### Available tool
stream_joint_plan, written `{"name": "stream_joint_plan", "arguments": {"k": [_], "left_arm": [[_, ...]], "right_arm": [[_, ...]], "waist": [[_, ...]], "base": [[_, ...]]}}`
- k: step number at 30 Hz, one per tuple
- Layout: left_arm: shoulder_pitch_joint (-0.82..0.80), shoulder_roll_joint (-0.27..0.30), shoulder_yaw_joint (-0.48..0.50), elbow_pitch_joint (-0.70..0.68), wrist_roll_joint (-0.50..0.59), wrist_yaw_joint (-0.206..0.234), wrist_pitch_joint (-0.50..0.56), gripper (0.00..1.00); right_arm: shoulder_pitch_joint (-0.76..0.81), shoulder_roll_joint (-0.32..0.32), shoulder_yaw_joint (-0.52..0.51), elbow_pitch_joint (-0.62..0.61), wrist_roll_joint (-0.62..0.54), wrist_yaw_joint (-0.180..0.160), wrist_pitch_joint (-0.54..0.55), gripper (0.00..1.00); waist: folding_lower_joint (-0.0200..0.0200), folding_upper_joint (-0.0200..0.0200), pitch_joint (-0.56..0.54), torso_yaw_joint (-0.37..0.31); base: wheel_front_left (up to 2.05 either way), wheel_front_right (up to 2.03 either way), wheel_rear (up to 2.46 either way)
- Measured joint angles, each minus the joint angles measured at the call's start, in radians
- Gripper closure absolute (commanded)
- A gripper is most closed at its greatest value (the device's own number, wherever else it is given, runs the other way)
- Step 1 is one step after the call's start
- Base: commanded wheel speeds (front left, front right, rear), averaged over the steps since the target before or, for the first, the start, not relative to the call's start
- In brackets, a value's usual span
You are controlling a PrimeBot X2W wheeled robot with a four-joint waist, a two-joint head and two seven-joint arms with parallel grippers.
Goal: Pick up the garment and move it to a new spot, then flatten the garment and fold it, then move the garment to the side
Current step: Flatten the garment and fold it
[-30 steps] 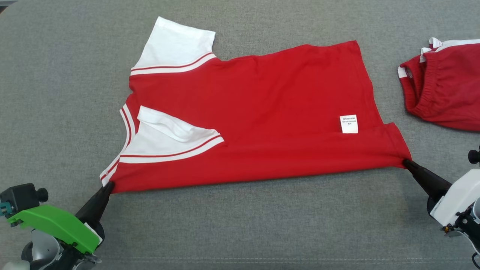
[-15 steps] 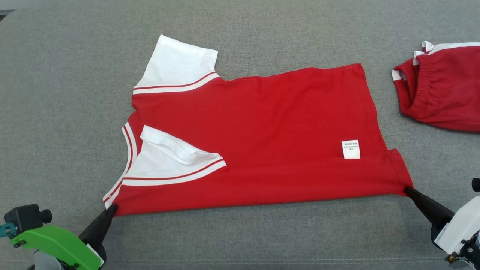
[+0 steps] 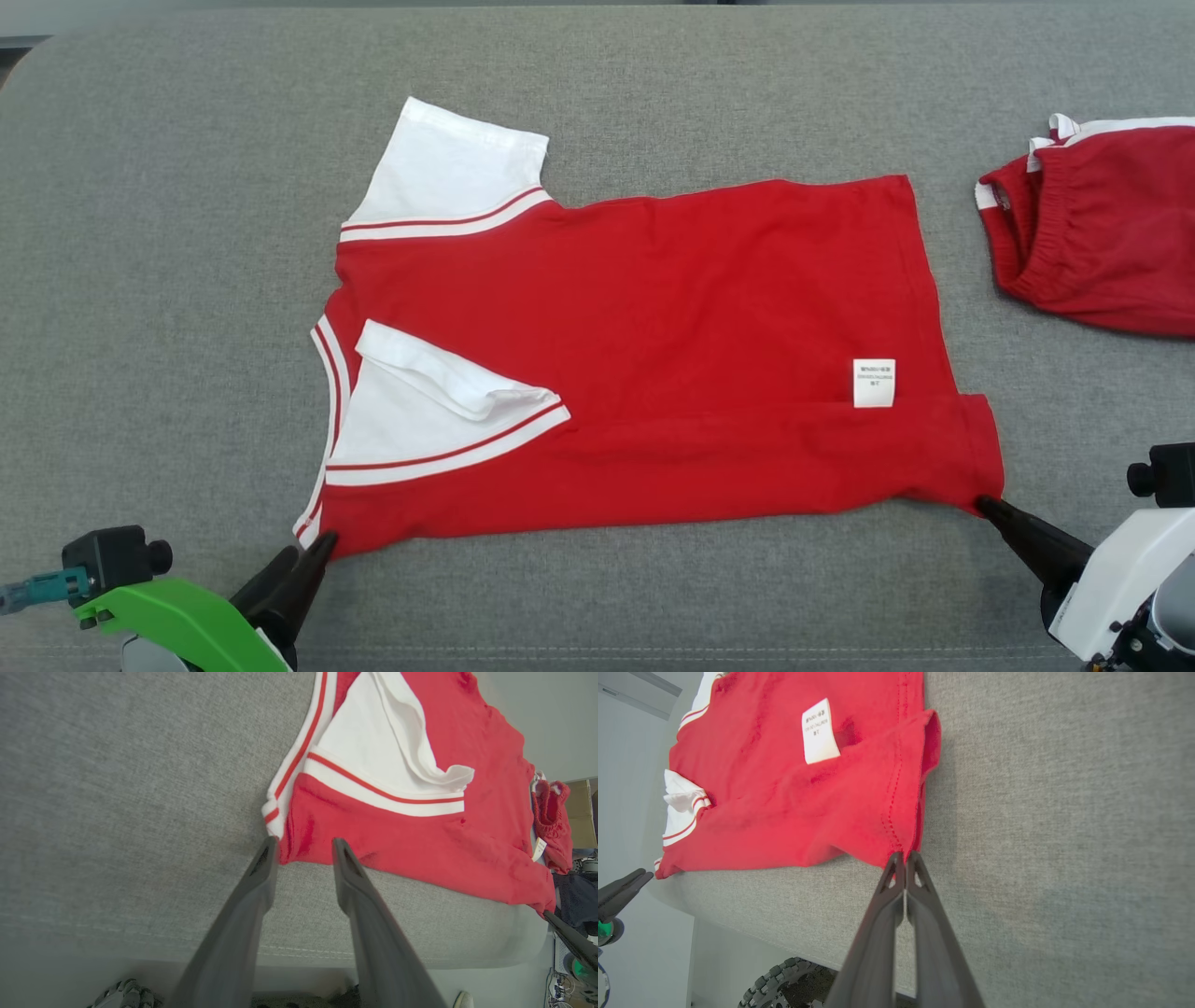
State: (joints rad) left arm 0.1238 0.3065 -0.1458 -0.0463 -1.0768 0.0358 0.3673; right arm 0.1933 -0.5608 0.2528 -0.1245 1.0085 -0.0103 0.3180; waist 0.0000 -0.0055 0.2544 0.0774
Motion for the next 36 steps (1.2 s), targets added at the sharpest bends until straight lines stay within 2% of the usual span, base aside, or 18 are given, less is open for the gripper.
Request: {"name": "stream_joint_plan", "arguments": {"k": [1,5,8,13,16,21,26,32,36], "left_arm": [[0.0,-0.001,-0.001,0.001,0.004,0.001,-0.001,0.0],[0.003,-0.004,-0.013,0.001,0.035,0.009,-0.014,0.0],[0.005,0.007,-0.009,-0.003,0.07,0.015,-0.035,0.0],[0.001,0.078,0.028,-0.05,0.119,0.022,-0.051,0.0],[-0.033,0.135,0.037,-0.093,0.152,0.022,-0.025,0.0],[-0.233,0.204,0.036,-0.139,0.155,0.009,0.06,0.0],[-0.427,0.252,0.032,-0.135,0.109,0.009,0.17,0.0],[-0.657,0.301,-0.001,-0.132,0.095,0.01,0.303,0.0],[-0.79,0.313,-0.006,-0.124,0.093,0.02,0.371,0.0]], "right_arm": [[0.0,0.0,0.006,0.0,-0.009,0.0,0.0,0.0],[0.0,0.002,0.013,-0.003,-0.033,-0.002,-0.001,0.0],[0.0,0.001,0.007,-0.011,-0.054,-0.018,-0.016,0.0],[-0.011,-0.019,-0.064,-0.048,-0.084,-0.045,-0.055,0.0],[-0.069,-0.049,-0.093,-0.074,-0.108,-0.053,-0.055,0.0],[-0.237,-0.066,-0.101,-0.095,-0.134,-0.055,-0.05,0.0],[-0.421,-0.058,-0.067,-0.082,-0.152,-0.067,-0.006,0.0],[-0.606,0.002,0.006,-0.028,-0.185,-0.072,0.029,0.0],[-0.699,0.046,0.078,0.002,-0.217,-0.069,0.054,0.0]], "waist": [[0.0,0.0,-0.003,0.001],[0.0,0.0,-0.007,0.003],[0.0,0.0,-0.012,0.001],[0.0,0.0,0.002,-0.003],[0.0,0.0,0.023,-0.006],[0.0,0.0,0.076,-0.012],[0.0001,0.0,0.136,-0.02],[0.0,0.0,0.212,-0.04],[0.0,0.0,0.262,-0.062]], "base": [[0.0,0.0,0.0],[0.0,0.0,0.0],[0.0,0.0,0.0],[0.0,0.0,0.0],[0.0,0.0,0.0],[0.0,0.0,0.0],[0.0,0.0,0.0],[0.0,0.0,0.0],[0.0,0.0,0.0]]}}
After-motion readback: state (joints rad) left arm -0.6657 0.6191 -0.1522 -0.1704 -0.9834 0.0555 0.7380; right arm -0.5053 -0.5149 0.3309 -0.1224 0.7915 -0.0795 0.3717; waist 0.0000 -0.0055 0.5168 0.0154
